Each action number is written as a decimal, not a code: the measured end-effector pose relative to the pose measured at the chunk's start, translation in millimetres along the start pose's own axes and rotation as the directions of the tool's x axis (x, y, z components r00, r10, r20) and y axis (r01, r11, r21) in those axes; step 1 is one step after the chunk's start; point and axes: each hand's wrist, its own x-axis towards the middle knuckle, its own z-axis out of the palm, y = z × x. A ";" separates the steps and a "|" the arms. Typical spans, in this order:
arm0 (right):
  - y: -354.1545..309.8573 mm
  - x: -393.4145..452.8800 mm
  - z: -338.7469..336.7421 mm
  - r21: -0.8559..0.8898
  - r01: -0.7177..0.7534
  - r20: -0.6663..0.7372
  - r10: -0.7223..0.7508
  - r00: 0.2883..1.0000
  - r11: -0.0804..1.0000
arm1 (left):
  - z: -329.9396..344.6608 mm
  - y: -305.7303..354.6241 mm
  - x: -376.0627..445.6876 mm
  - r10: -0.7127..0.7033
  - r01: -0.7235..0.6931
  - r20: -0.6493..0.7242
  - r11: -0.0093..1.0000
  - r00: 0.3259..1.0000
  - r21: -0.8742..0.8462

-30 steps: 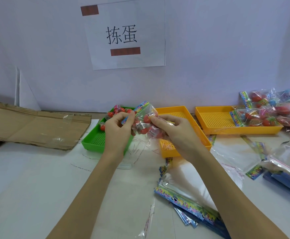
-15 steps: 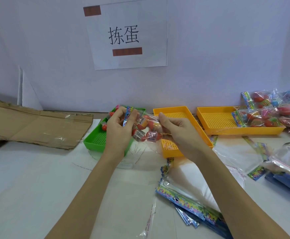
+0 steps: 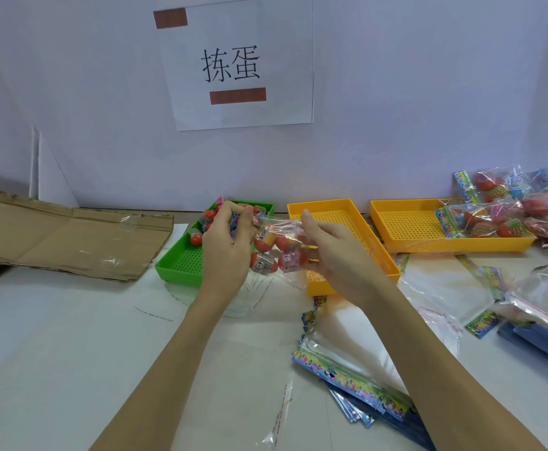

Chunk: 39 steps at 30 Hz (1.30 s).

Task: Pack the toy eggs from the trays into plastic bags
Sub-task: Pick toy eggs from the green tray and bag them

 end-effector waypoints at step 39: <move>2.0 2.7 -6.8 -0.278 0.482 -0.038 -0.511 0.859 0.831 | 5.2 -3.6 0.0 -0.401 0.420 0.134 0.891 0.906 -0.174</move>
